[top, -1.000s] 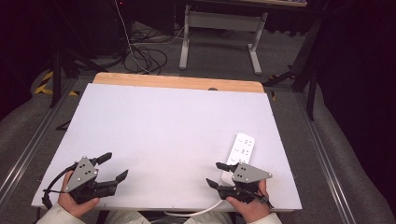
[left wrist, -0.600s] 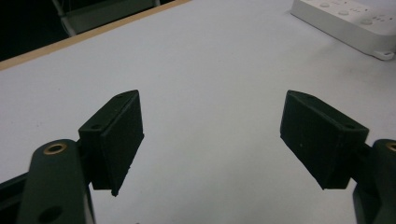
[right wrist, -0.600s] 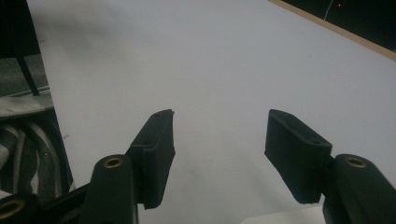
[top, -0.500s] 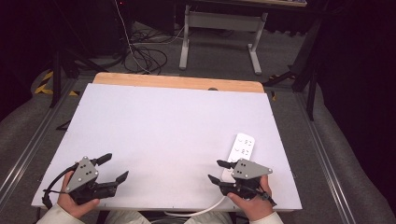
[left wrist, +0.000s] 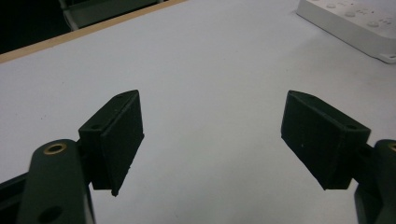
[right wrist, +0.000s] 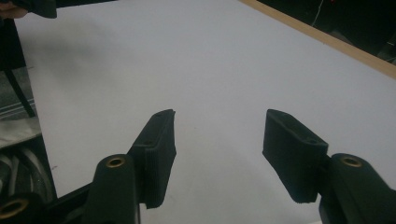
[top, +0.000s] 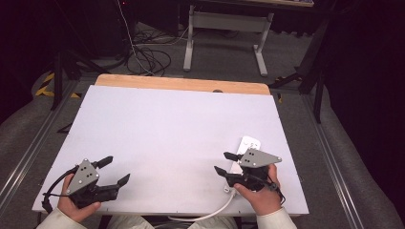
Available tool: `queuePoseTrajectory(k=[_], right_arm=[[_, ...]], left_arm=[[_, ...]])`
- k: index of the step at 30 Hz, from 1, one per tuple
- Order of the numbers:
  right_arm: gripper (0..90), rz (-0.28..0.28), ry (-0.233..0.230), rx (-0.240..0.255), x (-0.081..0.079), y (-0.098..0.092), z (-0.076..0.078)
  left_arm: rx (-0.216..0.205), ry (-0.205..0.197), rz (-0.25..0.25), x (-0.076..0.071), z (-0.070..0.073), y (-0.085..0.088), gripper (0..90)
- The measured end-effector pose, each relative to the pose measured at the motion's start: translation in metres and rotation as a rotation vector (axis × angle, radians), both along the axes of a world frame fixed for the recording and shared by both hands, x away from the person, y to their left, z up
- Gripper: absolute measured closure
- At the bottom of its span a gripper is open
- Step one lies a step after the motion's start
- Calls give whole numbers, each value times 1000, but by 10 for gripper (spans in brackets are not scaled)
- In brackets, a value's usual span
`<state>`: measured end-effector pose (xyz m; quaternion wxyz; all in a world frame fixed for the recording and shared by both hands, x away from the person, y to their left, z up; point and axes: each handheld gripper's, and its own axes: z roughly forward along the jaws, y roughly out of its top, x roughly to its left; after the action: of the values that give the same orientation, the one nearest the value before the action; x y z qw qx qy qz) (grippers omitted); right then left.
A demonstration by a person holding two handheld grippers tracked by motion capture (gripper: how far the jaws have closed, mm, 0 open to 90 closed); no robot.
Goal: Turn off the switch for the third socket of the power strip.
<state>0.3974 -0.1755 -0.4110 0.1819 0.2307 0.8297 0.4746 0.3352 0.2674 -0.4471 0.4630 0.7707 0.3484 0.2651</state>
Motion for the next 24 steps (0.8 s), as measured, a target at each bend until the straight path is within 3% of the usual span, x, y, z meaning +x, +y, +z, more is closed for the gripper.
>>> queuePoseTrajectory(k=[8, 18, 24], right_arm=[[435, -17, -16, -24, 12, -1, 8], [430, -47, 8, -20, 31, -6, 15], [430, -71, -1, -23, 43, -9, 18]], left_arm=[[3, -2, 5, 0, 0, 0, 216], [3, -2, 9, 1, 0, 0, 215], [1, 1, 13, 1, -1, 0, 214]])
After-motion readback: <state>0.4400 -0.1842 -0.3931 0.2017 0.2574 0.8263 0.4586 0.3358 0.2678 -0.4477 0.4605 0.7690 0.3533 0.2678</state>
